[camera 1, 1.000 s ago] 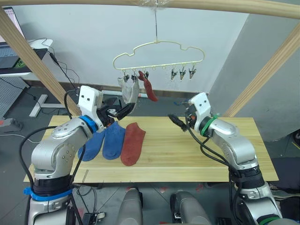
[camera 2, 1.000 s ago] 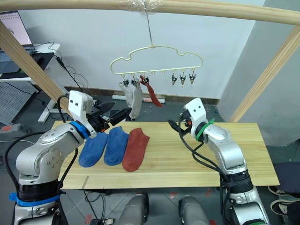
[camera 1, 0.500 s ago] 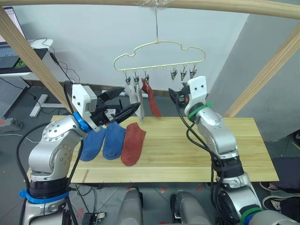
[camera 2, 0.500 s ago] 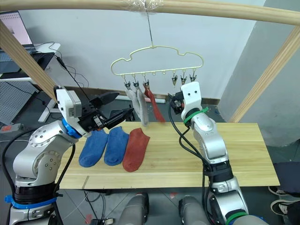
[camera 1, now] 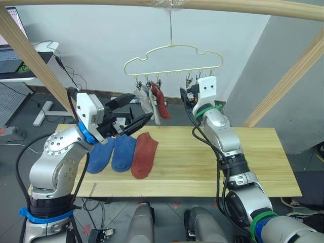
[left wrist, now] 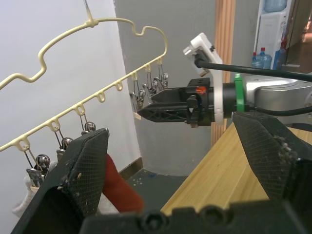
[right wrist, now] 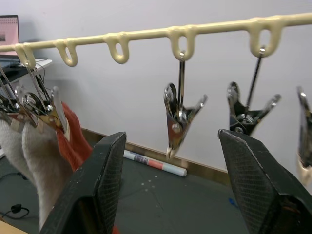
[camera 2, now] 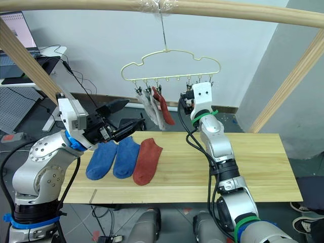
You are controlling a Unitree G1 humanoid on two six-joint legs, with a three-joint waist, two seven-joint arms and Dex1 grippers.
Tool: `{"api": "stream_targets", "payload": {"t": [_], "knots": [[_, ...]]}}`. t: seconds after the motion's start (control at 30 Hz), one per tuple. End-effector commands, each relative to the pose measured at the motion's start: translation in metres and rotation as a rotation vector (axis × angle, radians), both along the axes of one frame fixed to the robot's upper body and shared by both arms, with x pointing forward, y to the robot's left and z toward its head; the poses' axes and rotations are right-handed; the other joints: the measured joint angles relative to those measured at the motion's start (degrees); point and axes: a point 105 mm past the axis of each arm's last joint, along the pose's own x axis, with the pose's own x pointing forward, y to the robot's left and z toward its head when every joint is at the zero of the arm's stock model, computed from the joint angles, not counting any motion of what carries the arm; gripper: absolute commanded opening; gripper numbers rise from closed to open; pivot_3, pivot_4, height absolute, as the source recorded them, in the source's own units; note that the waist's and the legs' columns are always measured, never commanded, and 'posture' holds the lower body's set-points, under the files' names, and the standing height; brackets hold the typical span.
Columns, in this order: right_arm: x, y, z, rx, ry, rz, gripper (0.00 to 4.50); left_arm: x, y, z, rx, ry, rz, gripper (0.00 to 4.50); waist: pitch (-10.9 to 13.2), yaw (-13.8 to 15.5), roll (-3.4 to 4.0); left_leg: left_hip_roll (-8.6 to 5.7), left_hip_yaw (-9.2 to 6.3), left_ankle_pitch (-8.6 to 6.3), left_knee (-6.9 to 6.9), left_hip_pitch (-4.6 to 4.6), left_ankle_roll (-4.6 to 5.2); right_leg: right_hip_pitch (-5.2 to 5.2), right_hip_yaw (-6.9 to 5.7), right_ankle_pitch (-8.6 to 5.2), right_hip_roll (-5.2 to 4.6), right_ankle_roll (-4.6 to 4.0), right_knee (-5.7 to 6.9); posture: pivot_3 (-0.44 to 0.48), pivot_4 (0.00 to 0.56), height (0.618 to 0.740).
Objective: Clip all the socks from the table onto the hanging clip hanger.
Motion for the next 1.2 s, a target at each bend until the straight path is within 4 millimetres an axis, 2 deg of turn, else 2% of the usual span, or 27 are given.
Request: {"api": "stream_targets", "payload": {"t": [0.03,0.53,1.2], "knots": [[0.001,0.004,0.022,0.035,-0.070,0.006,3.17,-0.006,-0.002,0.009,0.001,-0.051,-0.002,4.50,0.0,0.1,0.00,0.00,0.00,0.00,0.00,0.00,0.00,0.00,0.00,0.00,0.00,0.00,0.01,0.179,0.160,0.740],[0.005,0.011,0.034,0.066,-0.099,0.029,3.17,-0.007,-0.001,0.010,-0.002,-0.049,0.004,4.50,0.0,0.6,0.00,0.00,-0.02,0.00,0.03,0.01,0.00,0.00,-0.01,0.01,0.00,-0.02,0.06,0.186,0.172,0.740],[0.007,0.010,0.036,0.091,-0.093,0.027,3.17,-0.008,-0.003,0.009,-0.008,-0.045,-0.008,4.50,0.0,0.6,0.01,0.00,-0.02,0.00,0.07,0.01,0.01,0.00,-0.02,0.02,0.00,-0.03,0.09,0.181,0.166,0.740]]}}
